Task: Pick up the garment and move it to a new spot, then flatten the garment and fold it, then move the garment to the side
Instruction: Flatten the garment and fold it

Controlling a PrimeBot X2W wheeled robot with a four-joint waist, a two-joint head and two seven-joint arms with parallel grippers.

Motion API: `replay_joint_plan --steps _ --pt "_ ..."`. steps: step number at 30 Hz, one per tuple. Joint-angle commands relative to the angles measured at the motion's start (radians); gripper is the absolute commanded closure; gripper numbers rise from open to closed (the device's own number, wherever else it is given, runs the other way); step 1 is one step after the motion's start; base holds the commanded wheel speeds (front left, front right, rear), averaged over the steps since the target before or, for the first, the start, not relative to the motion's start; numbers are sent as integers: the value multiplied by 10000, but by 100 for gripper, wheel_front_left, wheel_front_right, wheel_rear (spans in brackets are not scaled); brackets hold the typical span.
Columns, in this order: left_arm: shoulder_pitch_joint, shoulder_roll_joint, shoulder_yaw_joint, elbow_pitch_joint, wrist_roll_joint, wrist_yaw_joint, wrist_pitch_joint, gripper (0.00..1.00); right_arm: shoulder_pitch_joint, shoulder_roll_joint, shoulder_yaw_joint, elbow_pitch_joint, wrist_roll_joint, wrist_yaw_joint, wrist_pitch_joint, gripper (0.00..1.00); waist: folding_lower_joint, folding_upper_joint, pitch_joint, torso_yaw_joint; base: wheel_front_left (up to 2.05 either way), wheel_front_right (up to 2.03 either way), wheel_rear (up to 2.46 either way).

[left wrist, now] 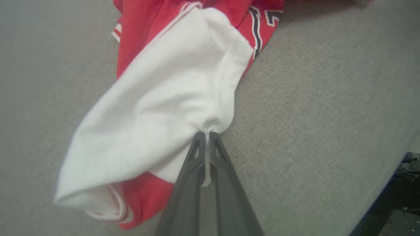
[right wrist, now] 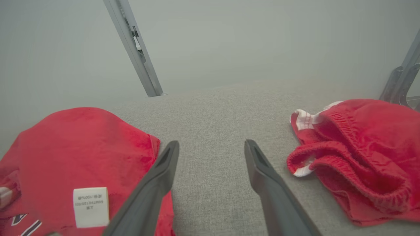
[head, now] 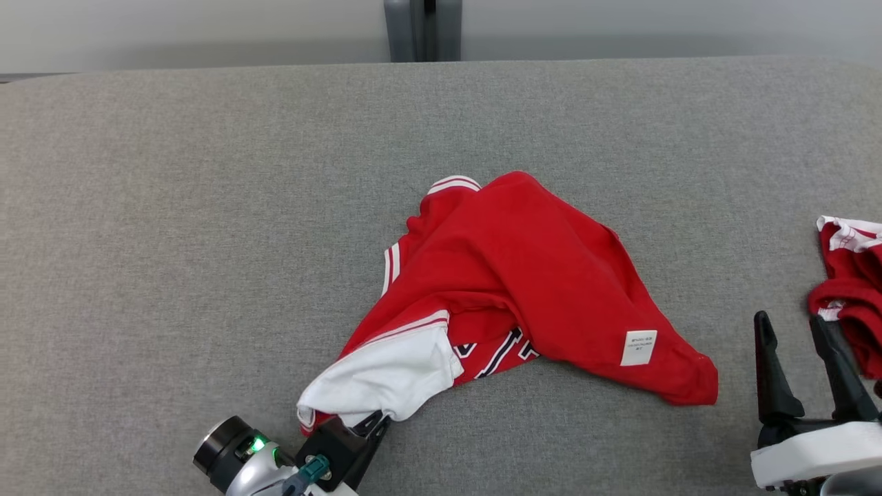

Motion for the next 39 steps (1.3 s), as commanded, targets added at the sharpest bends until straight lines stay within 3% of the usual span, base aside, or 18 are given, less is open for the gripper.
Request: replay_joint_plan --steps 1,6,18,19,20,21,31,37,39 --pt "89 145 4 -364 37 -37 67 100 203 -42 -33 62 45 5 316 0 0 0 -38 72 0 0 0" --pt "230 478 53 -1331 100 70 324 100 433 -41 144 207 272 6 1401 0 0 0 -81 199 0 0 0" --pt "294 565 13 -1804 -43 132 396 100 480 -108 1168 331 1291 6 2386 0 0 0 -23 379 0 0 0" --pt "247 560 9 -1812 -45 135 373 100 443 -152 1270 345 1347 6 2424 13 0 0 -26 401 0 0 0" --pt "191 553 38 -1855 -29 172 318 100 378 -204 1301 253 1312 5 2233 64 0 0 -33 424 0 0 0" --pt "144 537 77 -1888 -22 199 257 100 333 -243 1270 208 1235 5 2098 100 0 0 -42 444 0 0 0" --pt "-528 571 976 -2659 17 845 -473 100 -128 -597 1191 -1067 367 6 234 100 0 0 -309 376 0 0 0" --pt "-1106 411 1616 -3310 -239 1152 -814 100 -626 -727 1135 -1861 239 6 -120 100 0 0 -558 307 0 0 0" --pt "-1228 478 1636 -3377 -272 1073 -704 100 -674 -791 1121 -2015 258 6 84 100 0 0 -595 288 0 0 0"
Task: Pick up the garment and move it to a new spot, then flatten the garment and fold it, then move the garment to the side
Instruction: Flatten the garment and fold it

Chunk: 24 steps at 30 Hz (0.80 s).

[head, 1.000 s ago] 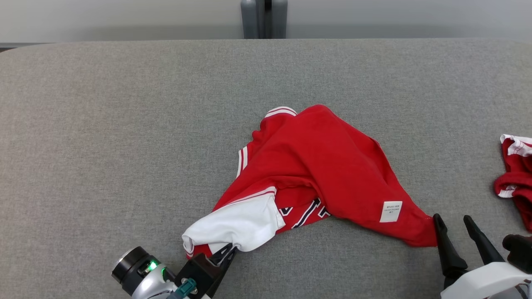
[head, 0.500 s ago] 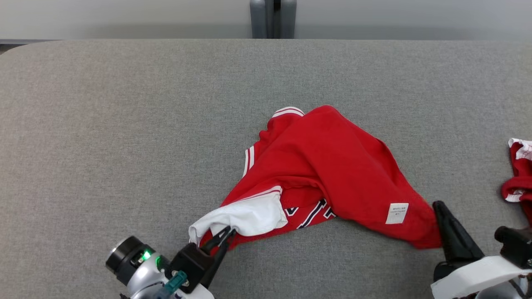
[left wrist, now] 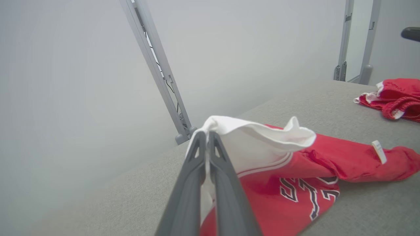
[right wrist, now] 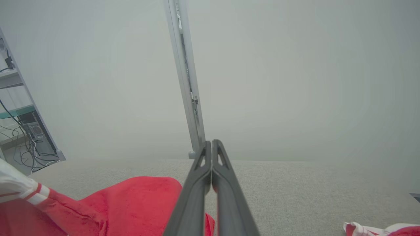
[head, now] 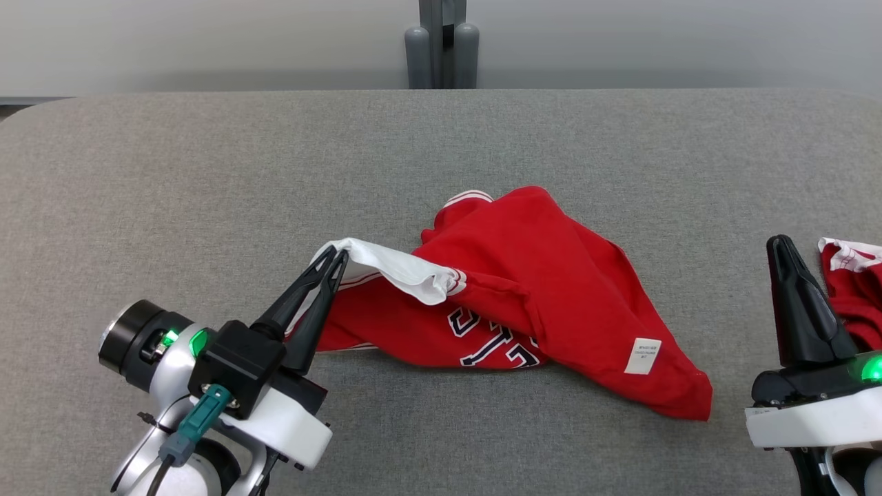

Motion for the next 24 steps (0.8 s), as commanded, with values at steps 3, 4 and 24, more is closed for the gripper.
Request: replay_joint_plan --steps 3,4,24 --pt "-246 140 -15 -61 54 -73 155 100 -79 -75 -88 -194 -24 8 128 100 0 0 -1 -59 0 0 0" --pt "-274 140 -49 -75 53 -95 203 100 -44 -39 -130 -240 -29 8 109 100 0 0 10 -78 0 0 0" --pt "713 -169 -519 735 -468 116 183 100 1243 533 -475 1924 -218 8 -557 0 0 0 155 -291 0 0 0"
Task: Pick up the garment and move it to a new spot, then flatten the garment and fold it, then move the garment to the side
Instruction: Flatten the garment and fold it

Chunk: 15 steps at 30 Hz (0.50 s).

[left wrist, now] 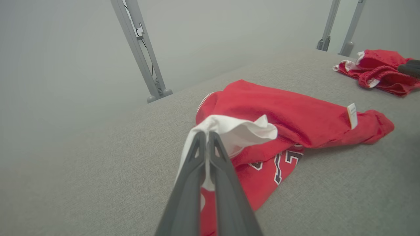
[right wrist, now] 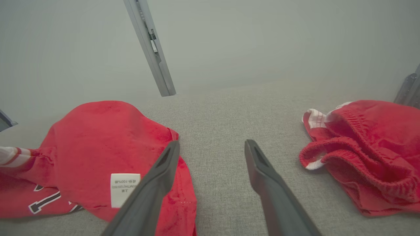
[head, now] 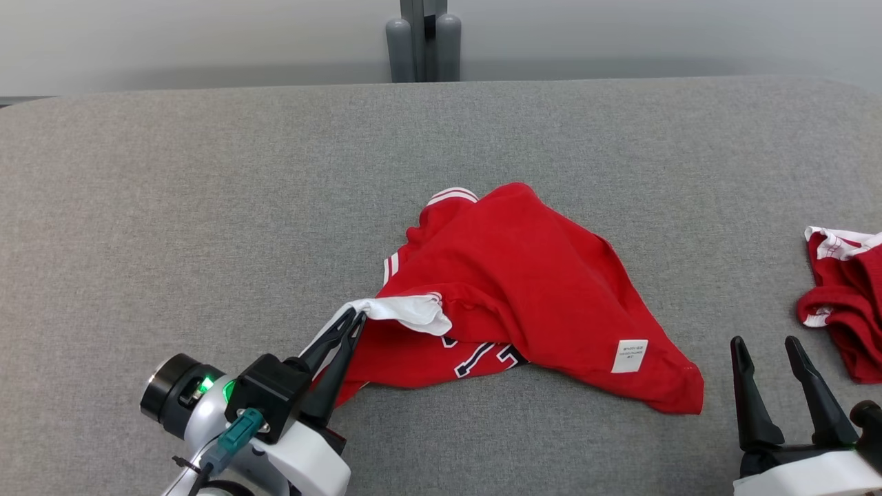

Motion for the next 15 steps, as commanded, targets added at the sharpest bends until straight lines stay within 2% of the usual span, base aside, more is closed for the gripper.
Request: replay_joint_plan --steps 1,15 --pt "83 -24 2 44 -73 67 -22 100 103 -6 -2 86 5 8 -138 0 0 0 -30 -2 0 0 0" --pt "220 106 -56 189 -150 157 24 100 225 -84 23 -217 -524 8 15 0 0 0 -281 -4 0 0 0"
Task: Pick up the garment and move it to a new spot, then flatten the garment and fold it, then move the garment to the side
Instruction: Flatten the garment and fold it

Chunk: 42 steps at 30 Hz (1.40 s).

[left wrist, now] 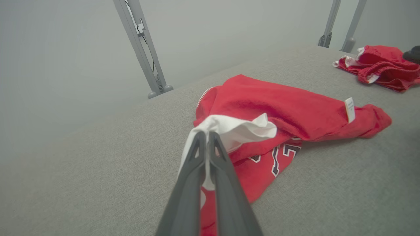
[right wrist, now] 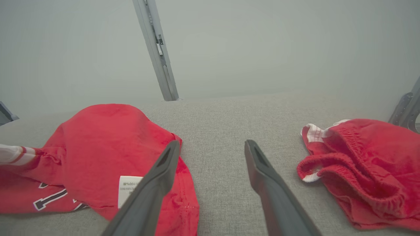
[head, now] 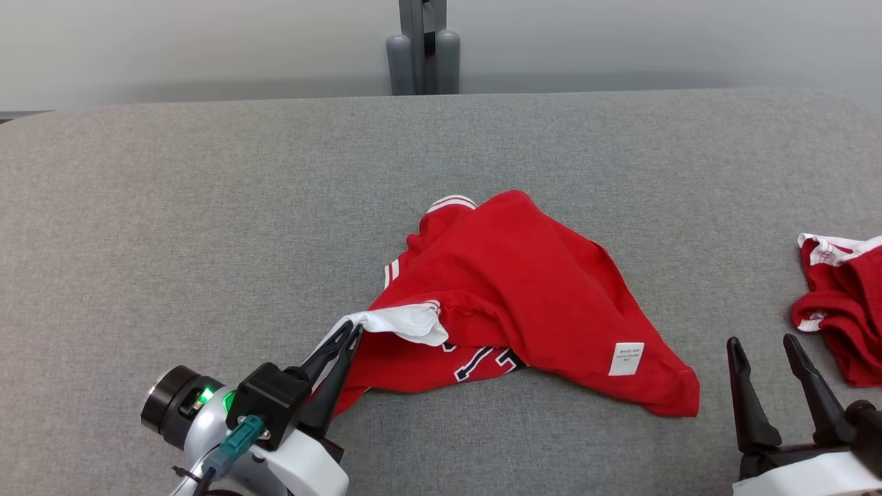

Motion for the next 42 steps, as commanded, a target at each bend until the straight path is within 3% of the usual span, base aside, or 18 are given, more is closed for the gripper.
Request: replay_joint_plan --steps 1,6,14,20,21,22,23,24,30,35,42 --pt "-16 29 6 33 -65 53 8 100 101 -115 -2 -119 -185 8 111 0 0 -1 -27 26 0 0 0" --pt "-108 -28 -128 65 -70 -24 -17 100 -41 -279 114 81 -262 8 599 0 0 -1 -6 146 0 0 0" --pt "-317 -121 -401 262 -87 -191 -115 100 -841 -549 692 2274 250 8 873 0 0 -1 347 486 0 0 0" --pt "-483 -180 -437 366 -127 -233 -215 100 -1414 -560 1143 3231 626 7 637 0 0 -1 622 592 0 0 0" --pt "-483 -185 -446 392 -137 -233 -226 100 -1489 -609 1230 3365 671 7 635 3 0 -1 657 610 0 0 0" --pt "-504 -202 -459 426 -154 -232 -246 100 -1562 -627 1311 3494 783 7 589 53 0 -1 685 627 0 0 0" --pt "-538 -219 -467 447 -168 -235 -264 100 -1577 -650 1370 3554 842 7 554 82 0 -1 701 638 0 0 0" --pt "-573 -234 -466 462 -174 -230 -281 100 -1575 -632 1451 3628 973 7 606 100 0 -1 720 645 0 0 0" --pt "-671 -231 -375 519 -164 -105 -469 100 -1497 -892 1335 3127 1176 5 -92 100 0 -1 745 642 0 0 0" --pt "-774 -106 -123 430 -86 54 -687 100 -1518 -1021 1123 1943 854 5 -690 100 0 -1 513 465 0 0 0" --pt "-1156 81 363 -30 127 393 -869 100 -1961 -1223 1030 -45 673 5 -735 100 0 -1 22 218 0 0 0"
